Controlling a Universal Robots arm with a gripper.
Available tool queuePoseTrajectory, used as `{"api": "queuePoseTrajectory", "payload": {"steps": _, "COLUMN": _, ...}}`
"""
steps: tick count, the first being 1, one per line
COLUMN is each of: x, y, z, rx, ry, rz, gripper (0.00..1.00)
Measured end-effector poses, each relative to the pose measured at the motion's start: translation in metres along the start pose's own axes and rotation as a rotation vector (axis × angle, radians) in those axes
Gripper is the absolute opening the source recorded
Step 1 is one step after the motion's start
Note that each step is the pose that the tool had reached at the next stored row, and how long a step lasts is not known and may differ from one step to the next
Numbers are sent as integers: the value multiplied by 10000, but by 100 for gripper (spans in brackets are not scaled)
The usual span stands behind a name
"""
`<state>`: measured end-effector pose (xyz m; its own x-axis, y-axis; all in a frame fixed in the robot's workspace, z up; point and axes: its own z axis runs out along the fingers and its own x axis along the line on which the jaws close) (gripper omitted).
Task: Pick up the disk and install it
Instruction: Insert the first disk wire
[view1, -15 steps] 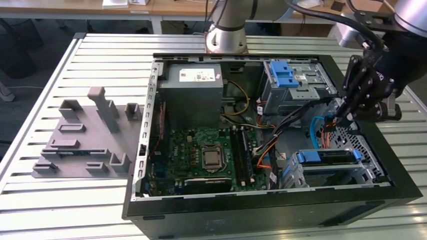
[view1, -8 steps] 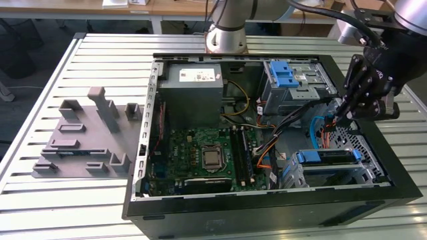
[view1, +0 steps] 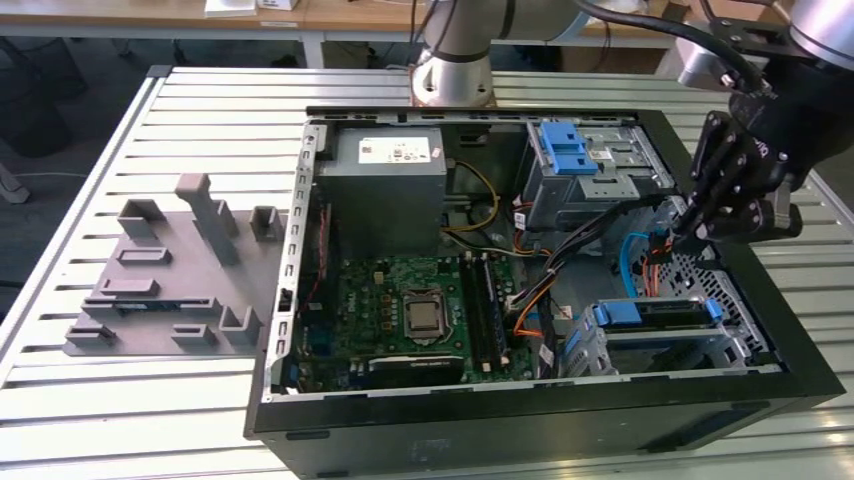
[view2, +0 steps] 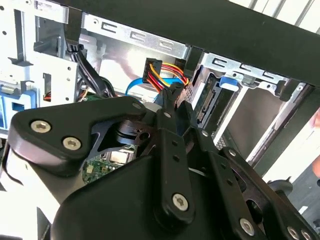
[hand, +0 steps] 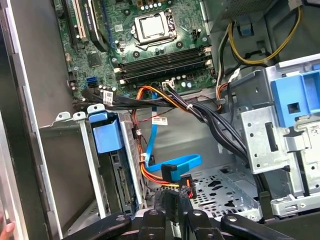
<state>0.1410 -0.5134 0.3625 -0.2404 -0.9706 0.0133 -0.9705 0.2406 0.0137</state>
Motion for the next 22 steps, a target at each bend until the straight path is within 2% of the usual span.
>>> {"api": "queuePoseTrajectory", "payload": {"steps": 7, "x": -54, "y": 13, "z": 21, "rx": -1, "ry": 8, "rz": 330, "gripper": 25}}
{"api": "queuePoseTrajectory", "payload": {"steps": 10, "x": -66, "y": 14, "z": 32, "rx": 10, "ry": 54, "rz": 404, "gripper": 25}}
{"api": "queuePoseTrajectory", "payload": {"steps": 13, "x": -77, "y": 12, "z": 43, "rx": 37, "ry": 157, "rz": 472, "gripper": 25}}
{"api": "queuePoseTrajectory", "payload": {"steps": 18, "x": -90, "y": 5, "z": 60, "rx": 110, "ry": 431, "rz": 561, "gripper": 25}}
{"api": "queuePoseTrajectory", "payload": {"steps": 20, "x": -92, "y": 0, "z": 63, "rx": 127, "ry": 490, "rz": 571, "gripper": 25}}
{"api": "queuePoseTrajectory", "payload": {"steps": 22, "x": -94, "y": -4, "z": 63, "rx": 129, "ry": 498, "rz": 572, "gripper": 25}}
